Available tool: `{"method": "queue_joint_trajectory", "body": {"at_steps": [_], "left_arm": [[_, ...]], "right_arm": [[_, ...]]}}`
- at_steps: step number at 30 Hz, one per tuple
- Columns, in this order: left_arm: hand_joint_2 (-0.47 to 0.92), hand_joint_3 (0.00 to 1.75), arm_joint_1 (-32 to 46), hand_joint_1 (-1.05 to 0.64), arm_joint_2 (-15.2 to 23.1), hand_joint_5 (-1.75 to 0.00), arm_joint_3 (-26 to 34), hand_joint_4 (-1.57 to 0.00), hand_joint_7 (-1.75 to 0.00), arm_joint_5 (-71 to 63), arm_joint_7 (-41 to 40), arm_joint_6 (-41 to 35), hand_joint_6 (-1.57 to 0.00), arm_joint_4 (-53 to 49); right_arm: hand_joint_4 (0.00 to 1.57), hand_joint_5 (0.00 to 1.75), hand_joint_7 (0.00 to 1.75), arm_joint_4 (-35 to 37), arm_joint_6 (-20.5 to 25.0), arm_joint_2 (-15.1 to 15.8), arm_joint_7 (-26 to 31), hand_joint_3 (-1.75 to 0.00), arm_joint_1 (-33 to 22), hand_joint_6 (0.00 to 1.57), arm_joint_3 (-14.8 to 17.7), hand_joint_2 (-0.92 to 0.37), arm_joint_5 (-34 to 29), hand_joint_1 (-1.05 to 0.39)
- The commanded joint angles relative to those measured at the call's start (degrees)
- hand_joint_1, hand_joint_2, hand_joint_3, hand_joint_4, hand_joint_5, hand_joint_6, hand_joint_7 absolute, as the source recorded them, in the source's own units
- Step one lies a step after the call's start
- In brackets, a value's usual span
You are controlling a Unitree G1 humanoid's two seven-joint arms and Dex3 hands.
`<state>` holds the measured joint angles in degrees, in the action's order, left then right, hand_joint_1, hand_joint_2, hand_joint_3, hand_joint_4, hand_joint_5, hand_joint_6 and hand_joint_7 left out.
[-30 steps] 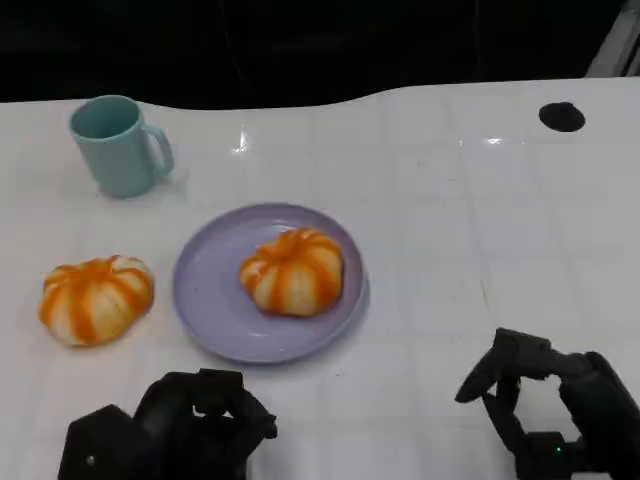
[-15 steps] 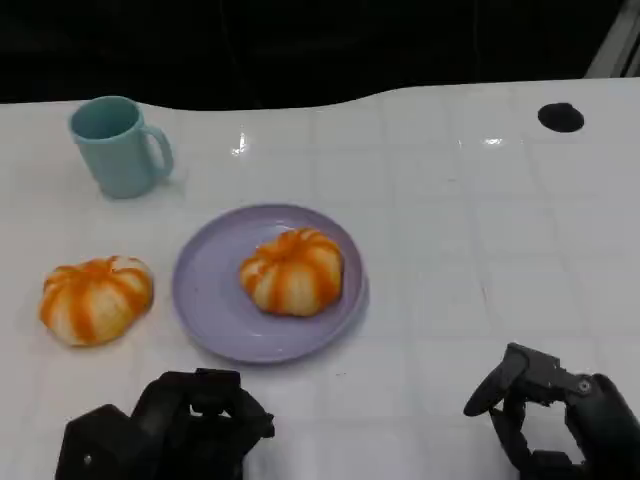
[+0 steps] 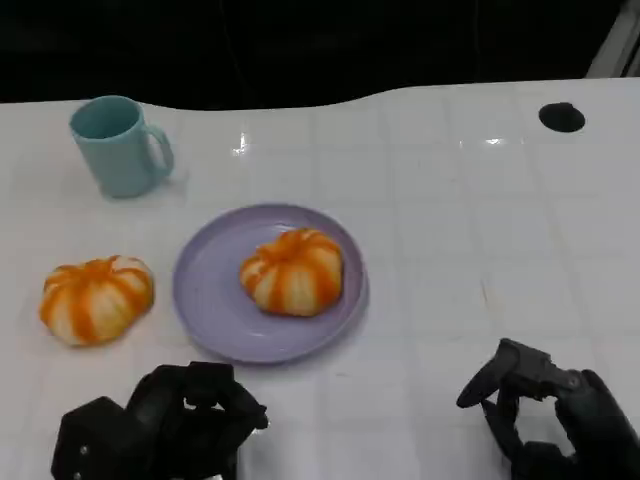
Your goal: Grasp the bread from the table and place it into the plate.
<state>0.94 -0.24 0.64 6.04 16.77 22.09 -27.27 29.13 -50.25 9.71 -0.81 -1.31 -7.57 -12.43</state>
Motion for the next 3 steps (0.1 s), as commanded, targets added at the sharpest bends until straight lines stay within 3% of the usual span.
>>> {"method": "queue_joint_trajectory", "body": {"at_steps": [1, 3], "left_arm": [[0.65, 0.47, -0.43, -1.05, 1.16, -1.21, 0.71, -1.57, -0.76, 0.84, 0.89, 0.18, -1.42, -0.75], [0.65, 0.46, -0.41, -1.05, 1.33, -1.21, 0.72, -1.57, -0.77, 0.76, 0.84, 0.09, -1.42, -0.70]], "right_arm": [[0.79, 1.75, 1.45, 0.92, -1.35, 0.27, 1.33, -1.01, 0.55, 0.68, 0.65, -0.60, -1.01, -0.30], [0.80, 1.75, 1.44, 0.99, -1.50, 0.24, 1.50, -0.99, 0.62, 0.69, 0.55, -0.61, -1.10, -0.30]]}}
